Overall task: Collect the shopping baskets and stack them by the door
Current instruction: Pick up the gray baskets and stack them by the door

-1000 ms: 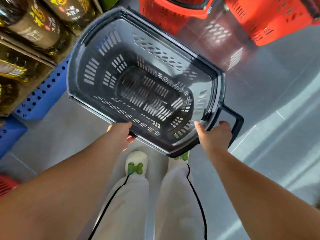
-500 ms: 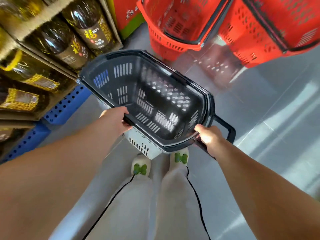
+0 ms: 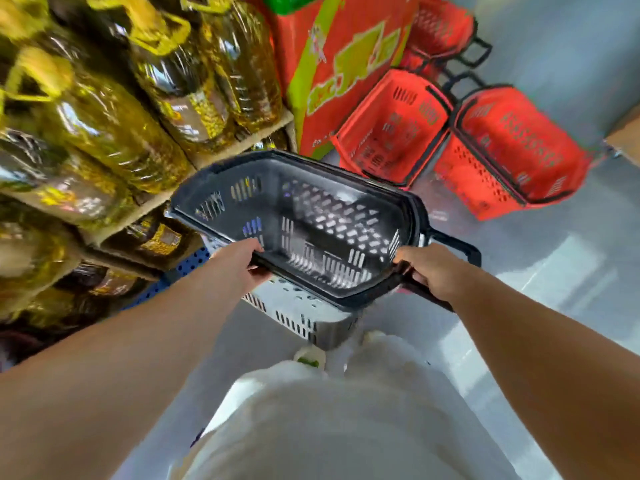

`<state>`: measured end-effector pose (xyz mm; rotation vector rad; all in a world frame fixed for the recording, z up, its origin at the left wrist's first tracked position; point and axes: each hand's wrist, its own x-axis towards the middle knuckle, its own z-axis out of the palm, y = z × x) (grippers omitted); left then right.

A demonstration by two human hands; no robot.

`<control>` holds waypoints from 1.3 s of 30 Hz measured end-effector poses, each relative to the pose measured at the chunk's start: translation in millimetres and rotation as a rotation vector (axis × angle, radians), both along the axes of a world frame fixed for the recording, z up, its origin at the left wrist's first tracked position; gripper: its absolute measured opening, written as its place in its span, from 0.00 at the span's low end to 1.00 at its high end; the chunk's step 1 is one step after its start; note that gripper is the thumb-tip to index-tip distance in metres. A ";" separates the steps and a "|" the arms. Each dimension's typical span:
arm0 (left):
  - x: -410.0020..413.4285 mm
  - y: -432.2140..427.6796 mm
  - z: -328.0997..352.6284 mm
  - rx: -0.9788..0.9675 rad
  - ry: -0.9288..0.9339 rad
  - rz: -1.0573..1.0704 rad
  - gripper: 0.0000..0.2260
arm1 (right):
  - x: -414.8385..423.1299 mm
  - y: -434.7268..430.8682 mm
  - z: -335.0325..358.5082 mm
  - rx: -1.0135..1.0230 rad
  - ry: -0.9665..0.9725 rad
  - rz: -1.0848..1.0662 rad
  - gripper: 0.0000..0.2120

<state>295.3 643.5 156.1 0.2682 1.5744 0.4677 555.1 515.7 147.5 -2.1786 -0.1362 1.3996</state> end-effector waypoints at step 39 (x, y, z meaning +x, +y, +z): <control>-140.3 -348.4 179.9 0.612 0.404 1.478 0.07 | -263.7 23.1 188.2 0.664 0.330 1.197 0.11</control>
